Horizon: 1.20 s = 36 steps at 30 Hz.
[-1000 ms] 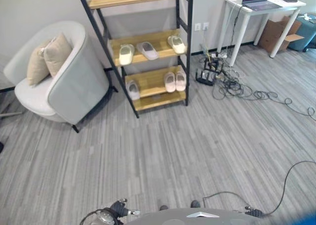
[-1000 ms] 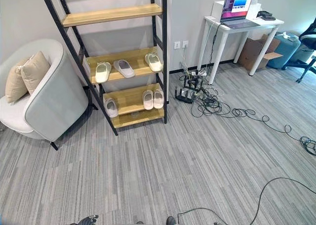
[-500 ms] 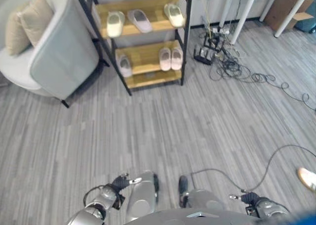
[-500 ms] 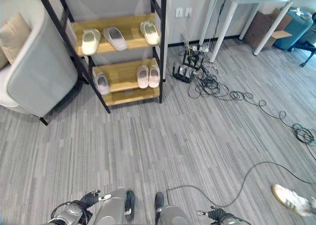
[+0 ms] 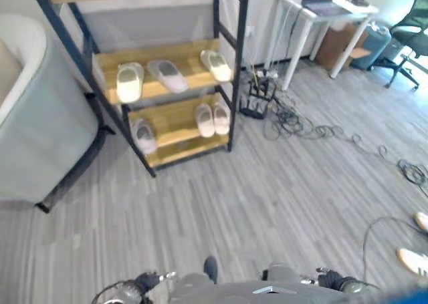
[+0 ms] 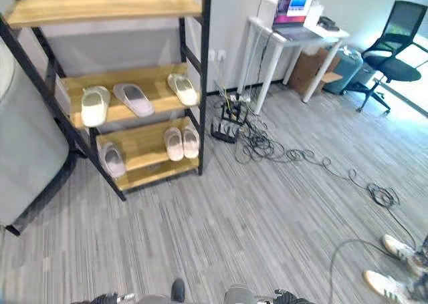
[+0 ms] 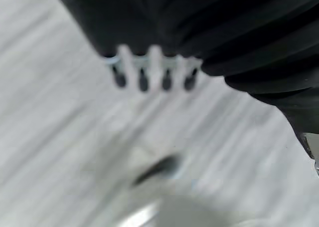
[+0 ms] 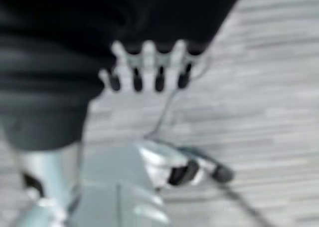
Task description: Arrange the slippers neatly on the shoe rack.
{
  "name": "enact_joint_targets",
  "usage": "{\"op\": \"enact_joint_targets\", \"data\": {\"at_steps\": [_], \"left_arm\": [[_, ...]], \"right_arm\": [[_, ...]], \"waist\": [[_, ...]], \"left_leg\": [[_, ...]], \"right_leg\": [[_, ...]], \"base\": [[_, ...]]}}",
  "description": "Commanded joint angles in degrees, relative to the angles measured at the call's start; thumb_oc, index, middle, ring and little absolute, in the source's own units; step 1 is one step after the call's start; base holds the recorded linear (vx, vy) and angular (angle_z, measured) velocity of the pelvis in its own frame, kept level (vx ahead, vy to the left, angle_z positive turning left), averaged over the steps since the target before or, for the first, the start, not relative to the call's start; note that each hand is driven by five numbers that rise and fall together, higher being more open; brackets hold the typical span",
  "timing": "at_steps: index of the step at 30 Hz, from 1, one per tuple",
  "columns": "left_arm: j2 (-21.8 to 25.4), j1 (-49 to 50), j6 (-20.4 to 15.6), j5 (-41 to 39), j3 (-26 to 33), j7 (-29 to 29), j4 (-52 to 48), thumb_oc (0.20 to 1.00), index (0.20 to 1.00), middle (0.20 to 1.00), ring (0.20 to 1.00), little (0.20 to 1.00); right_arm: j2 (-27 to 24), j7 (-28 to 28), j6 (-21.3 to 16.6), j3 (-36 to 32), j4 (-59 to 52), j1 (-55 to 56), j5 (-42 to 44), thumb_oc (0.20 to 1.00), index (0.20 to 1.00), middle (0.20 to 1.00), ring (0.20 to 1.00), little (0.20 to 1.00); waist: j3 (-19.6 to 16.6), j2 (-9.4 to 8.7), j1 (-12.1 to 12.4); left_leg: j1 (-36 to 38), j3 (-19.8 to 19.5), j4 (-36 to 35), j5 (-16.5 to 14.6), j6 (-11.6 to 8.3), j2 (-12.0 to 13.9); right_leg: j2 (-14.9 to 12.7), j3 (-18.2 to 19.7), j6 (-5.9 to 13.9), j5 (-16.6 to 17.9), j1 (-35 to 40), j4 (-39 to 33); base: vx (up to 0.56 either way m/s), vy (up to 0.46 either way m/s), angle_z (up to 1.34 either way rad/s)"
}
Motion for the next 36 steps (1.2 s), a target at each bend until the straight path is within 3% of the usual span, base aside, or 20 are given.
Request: {"op": "enact_joint_targets", "data": {"at_steps": [1, 2, 3, 4, 8, 10, 12, 14, 15, 18, 20, 22, 24, 29, 32, 34, 36], "left_arm": [[0.79, 1.78, -0.66, -3.33, 3.43, 0.74, -3.54, 1.0, 1.0, 1.0, 1.0, 1.0], [0.57, 1.42, -0.64, -3.57, 3.6, 0.65, -2.84, 1.0, 1.0, 1.0, 1.0, 1.0], [0.57, 1.41, -0.64, -3.57, 3.6, 0.65, -2.83, 1.0, 1.0, 1.0, 1.0, 1.0], [-0.25, 1.29, -0.49, -2.95, 3.77, 0.66, -1.52, 1.0, 1.0, 1.0, 1.0, 1.0], [-1.25, 2.12, -0.29, -0.72, 2.8, 0.46, -0.09, 1.0, 1.0, 1.0, 1.0, 1.0], [-1.93, 4.26, 0.14, -1.44, 4.31, 0.06, 0.94, 1.0, 1.0, 1.0, 1.0, 1.0], [-1.99, 4.42, 0.54, -1.29, 4.36, -0.15, 1.14, 1.0, 1.0, 1.0, 1.0, 1.0], [-1.69, 4.11, 0.75, -1.02, 3.7, 0.32, 0.38, 1.0, 1.0, 1.0, 1.0, 1.0], [-1.48, 3.49, 0.67, -1.84, 3.7, 0.94, -0.28, 1.0, 1.0, 1.0, 1.0, 1.0], [-1.4, 3.2, 0.71, -2.77, 4.22, 1.21, -0.21, 1.0, 1.0, 1.0, 1.0, 1.0], [-1.07, 3.77, 0.82, -2.39, 5.22, 2.06, 1.2, 1.0, 1.0, 1.0, 1.0, 1.0], [-1.07, 4.02, 0.87, -1.52, 4.85, 2.4, 1.93, 1.0, 1.0, 1.0, 1.0, 1.0], [-0.87, 4.81, 1.35, -0.3, 5.4, 2.12, 3.33, 1.0, 1.0, 1.0, 1.0, 1.0], [-0.03, 5.49, 1.48, 0.64, 5.95, 1.91, 4.21, 1.0, 1.0, 1.0, 1.0, 1.0], [0.78, 6.06, 1.52, 1.13, 6.49, 1.71, 4.42, 1.0, 1.0, 1.0, 1.0, 1.0], [1.44, 5.73, 1.39, 0.39, 6.97, 1.86, 3.51, 1.0, 1.0, 1.0, 1.0, 1.0], [1.45, 5.79, 1.28, 0.3, 6.73, 1.73, 3.18, 1.0, 1.0, 1.0, 1.0, 1.0]], "right_arm": [[-0.81, -0.07, -1.07, 0.42, -1.81, -0.64, 0.13, 1.0, 1.0, 1.0, 1.0, 1.0], [-0.53, -0.11, -0.86, 0.27, -0.68, -0.11, 0.24, 1.0, 1.0, 1.0, 1.0, 1.0], [-0.53, -0.11, -0.86, 0.27, -0.66, -0.13, 0.25, 1.0, 1.0, 1.0, 1.0, 1.0], [-0.24, 0.29, -0.16, -0.08, 1.72, 0.58, -0.53, 1.0, 1.0, 1.0, 1.0, 1.0], [-0.07, 0.24, 0.41, -1.71, 4.59, 2.29, -0.33, 1.0, 1.0, 1.0, 1.0, 1.0], [-0.35, 0.5, 0.22, -2.62, 4.74, 3.66, 1.17, 1.0, 1.0, 1.0, 1.0, 1.0], [-0.62, 0.3, -0.14, -2.46, 3.12, 3.32, 1.94, 1.0, 1.0, 1.0, 1.0, 1.0], [-1.1, -0.11, -0.31, -1.99, 1.31, 2.5, 3.16, 1.0, 1.0, 1.0, 1.0, 1.0], [-1.53, -0.71, -0.44, -1.41, 0.0, 1.33, 3.93, 1.0, 1.0, 1.0, 1.0, 1.0], [-1.86, -1.12, -0.74, -1.42, -1.04, 0.22, 4.82, 1.0, 1.0, 1.0, 1.0, 1.0], [-2.38, -1.66, -1.23, -2.09, -2.42, -0.65, 5.47, 1.0, 1.0, 1.0, 1.0, 1.0], [-2.59, -2.12, -1.45, -2.59, -2.58, -0.89, 6.07, 1.0, 1.0, 1.0, 1.0, 1.0], [-2.0, -1.63, -1.48, -2.16, -2.85, -0.66, 4.85, 1.0, 1.0, 1.0, 1.0, 1.0], [-1.67, -0.93, -1.13, -2.22, -2.78, -0.04, 3.81, 1.0, 1.0, 1.0, 1.0, 1.0], [-1.58, -0.44, -0.87, -3.21, -2.12, 0.7, 3.45, 1.0, 1.0, 1.0, 1.0, 1.0], [-1.69, -0.38, -0.76, -4.48, -1.88, 0.68, 4.84, 1.0, 1.0, 1.0, 1.0, 1.0], [-1.7, -0.44, -0.88, -4.61, -1.98, 0.77, 5.17, 1.0, 1.0, 1.0, 1.0, 1.0]], "waist": [[5.53, 1.47, -1.18], [5.67, 1.11, -1.76], [5.64, 1.15, -1.81], [5.17, 1.01, -2.49], [4.21, 0.68, -2.84], [3.13, 0.59, -2.29], [3.98, -0.14, -1.62], [5.24, -1.62, -0.89], [5.36, -2.49, 0.13], [4.86, -2.97, 0.91], [3.67, -2.64, 2.13], [3.44, -2.65, 3.0], [2.27, -2.9, 3.8], [1.26, -3.13, 3.99], [1.11, -2.8, 3.87], [2.42, -1.97, 3.13], [2.7, -1.61, 3.21]], "left_leg": [[1.85, -3.39, 3.03, -5.64, -5.32, 0.67], [3.33, -4.48, 2.58, -6.4, -5.73, 0.43], [3.29, -4.53, 2.54, -6.32, -5.74, 0.47], [5.4, -6.03, 1.29, -7.25, -6.65, 0.88], [7.62, -8.12, 1.35, -9.08, -7.76, 1.48], [7.27, -9.2, 6.58, -8.99, -9.46, 3.09], [2.38, -8.73, 17.37, -5.2, -11.58, 3.47], [-4.99, -5.94, 27.43, -3.4, -11.37, 4.84], [-7.88, -2.31, 26.56, -4.3, -10.74, 6.83], [-8.3, -0.26, 20.87, -5.73, -10.55, 8.26], [-7.22, -0.34, 9.41, -1.68, -12.51, 11.32], [-8.96, -1.55, 6.03, 2.03, -13.49, 12.86], [-7.03, -2.79, 2.02, 2.16, -13.75, 11.56], [-5.76, -3.56, 3.15, 0.17, -12.46, 8.76], [-4.65, -2.7, 3.48, -1.56, -10.46, 6.78], [-3.86, -2.04, 4.33, -2.77, -8.63, 5.48], [-3.4, -1.83, 4.26, -3.24, -8.31, 5.3]], "right_leg": [[5.34, -2.5, -1.09, 9.59, 4.16, -26.78], [5.88, -1.58, -0.65, 9.88, 3.86, -33.6], [5.92, -1.66, -0.66, 10.06, 3.95, -33.86], [5.7, -0.31, 0.83, 12.04, 3.69, -43.33], [6.31, 1.88, 0.94, 12.8, 4.44, -45.49], [8.12, 1.11, -1.14, 10.59, 6.94, -44.16], [8.44, -0.37, -2.7, 8.93, 9.11, -43.63], [8.07, -2.22, -4.3, 6.98, 10.9, -43.03], [7.64, -4.59, -4.85, 5.07, 12.26, -42.39], [7.13, -6.22, -4.56, 3.73, 13.66, -42.4], [7.31, -7.2, -3.92, 2.38, 15.28, -42.32], [7.45, -7.5, -3.61, 1.87, 17.24, -43.26], [7.19, -7.13, -2.86, 2.18, 18.99, -44.85], [4.99, -5.6, -1.18, 2.72, 19.43, -44.24], [3.27, -3.98, 0.15, 3.55, 17.56, -38.83], [2.0, -2.36, 1.18, 8.2, 13.59, -30.73], [1.67, -2.54, 1.16, 8.69, 12.5, -30.06]], "base": [[0.53, -0.156, 0.6], [0.4, -0.143, 0.61], [0.38, -0.176, 0.78], [0.36, -0.171, 0.83], [0.31, -0.169, 0.79], [0.39, -0.274, 1.05], [0.16, -0.179, 0.73], [0.12, -0.2, 0.4], [0.22, -0.175, 0.5], [0.25, -0.008, 0.6], [0.28, 0.129, 0.42], [0.19, 0.102, 0.23], [0.26, 0.191, 0.16], [0.17, 0.202, -0.27], [0.12, 0.207, -0.06], [0.07, 0.188, -0.11], [0.08, 0.08, -0.1]]}}
